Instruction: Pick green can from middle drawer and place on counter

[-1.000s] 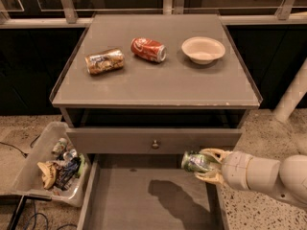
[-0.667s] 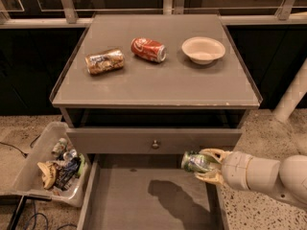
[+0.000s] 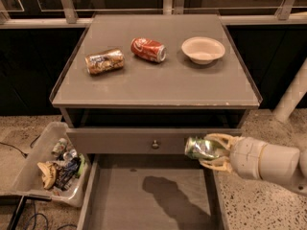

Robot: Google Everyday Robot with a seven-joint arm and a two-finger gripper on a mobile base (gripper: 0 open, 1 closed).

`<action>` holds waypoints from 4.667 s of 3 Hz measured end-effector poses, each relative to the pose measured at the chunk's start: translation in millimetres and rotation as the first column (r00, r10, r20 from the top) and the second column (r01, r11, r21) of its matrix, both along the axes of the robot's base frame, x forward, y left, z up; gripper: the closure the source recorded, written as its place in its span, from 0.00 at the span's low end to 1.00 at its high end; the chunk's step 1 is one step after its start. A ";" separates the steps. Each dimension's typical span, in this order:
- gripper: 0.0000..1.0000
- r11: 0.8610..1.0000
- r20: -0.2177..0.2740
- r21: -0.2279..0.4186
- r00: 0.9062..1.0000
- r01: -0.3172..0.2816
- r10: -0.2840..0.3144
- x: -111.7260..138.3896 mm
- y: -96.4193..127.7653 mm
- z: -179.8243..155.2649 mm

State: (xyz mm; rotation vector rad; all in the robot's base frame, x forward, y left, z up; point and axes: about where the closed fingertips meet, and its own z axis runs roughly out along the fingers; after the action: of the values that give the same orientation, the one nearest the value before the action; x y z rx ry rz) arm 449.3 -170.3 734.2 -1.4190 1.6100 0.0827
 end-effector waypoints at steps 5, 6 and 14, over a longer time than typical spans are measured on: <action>1.00 0.988 0.164 0.015 0.975 -0.152 0.148 38.4 28.8 198.5; 1.00 0.992 0.144 -0.027 0.982 -0.124 0.126 85.5 32.7 202.1; 0.82 0.984 -0.150 0.012 0.973 -0.178 0.178 184.5 92.5 137.9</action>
Offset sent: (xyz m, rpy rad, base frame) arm -0.0005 0.0140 0.2110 0.0813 -0.1933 0.1689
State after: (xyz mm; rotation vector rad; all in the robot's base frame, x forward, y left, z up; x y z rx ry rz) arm 633.8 -77.8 872.0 -1.5879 1.5999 0.3000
